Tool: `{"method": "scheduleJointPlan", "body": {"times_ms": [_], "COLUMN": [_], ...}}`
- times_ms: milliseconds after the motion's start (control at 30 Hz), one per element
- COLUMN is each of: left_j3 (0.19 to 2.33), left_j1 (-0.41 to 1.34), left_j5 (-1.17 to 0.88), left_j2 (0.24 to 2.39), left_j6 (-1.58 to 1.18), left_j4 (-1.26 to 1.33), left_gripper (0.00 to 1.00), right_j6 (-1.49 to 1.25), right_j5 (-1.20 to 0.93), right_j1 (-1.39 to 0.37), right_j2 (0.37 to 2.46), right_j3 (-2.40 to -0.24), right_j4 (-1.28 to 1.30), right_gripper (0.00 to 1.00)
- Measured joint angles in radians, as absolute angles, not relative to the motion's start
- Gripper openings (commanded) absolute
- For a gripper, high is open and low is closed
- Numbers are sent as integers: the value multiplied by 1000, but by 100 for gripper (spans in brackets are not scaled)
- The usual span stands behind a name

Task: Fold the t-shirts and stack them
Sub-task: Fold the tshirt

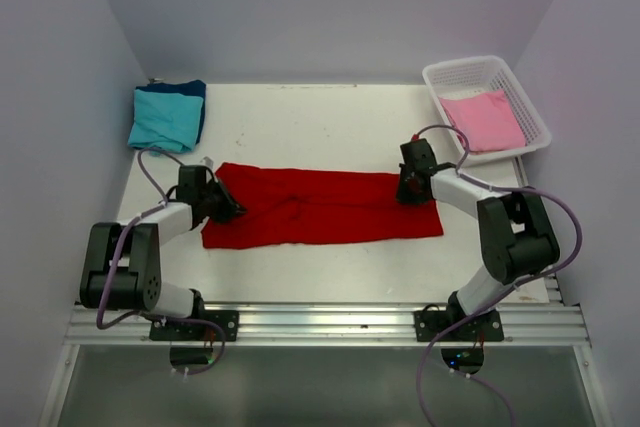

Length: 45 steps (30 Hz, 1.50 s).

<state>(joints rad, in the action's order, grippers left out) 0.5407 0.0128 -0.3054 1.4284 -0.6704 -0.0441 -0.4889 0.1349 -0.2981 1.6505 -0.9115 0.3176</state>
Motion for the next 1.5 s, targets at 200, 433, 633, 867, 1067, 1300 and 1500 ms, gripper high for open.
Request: {"method": "scheduleJointPlan", "body": {"times_ms": [200, 433, 633, 867, 1067, 1300, 1500], "left_j3": [626, 771, 968, 1084, 1135, 1205, 1206], "left_j1": [13, 13, 13, 13, 13, 13, 13], "left_j5": [-311, -302, -292, -309, -328, -352, -358], "left_j2": [1546, 1695, 1853, 1939, 1975, 2012, 2012], "left_j6": [-699, -734, -741, -740, -730, -709, -691], "left_j4": [13, 46, 37, 20, 2, -44, -52], "left_gripper": [0, 0, 0, 0, 0, 0, 0], "right_j6": [-492, -511, -540, -557, -542, -500, -484], "right_j5": [138, 134, 122, 126, 217, 380, 398], "right_j1": [-373, -450, -492, -511, -511, -487, -400], "right_j2": [1580, 1462, 1327, 1234, 1287, 1455, 1636], "right_j3": [-850, -785, -731, -712, -812, -962, -1028], "right_j4": [342, 390, 440, 487, 540, 528, 493], "right_gripper": [0, 0, 0, 0, 0, 0, 0]}}
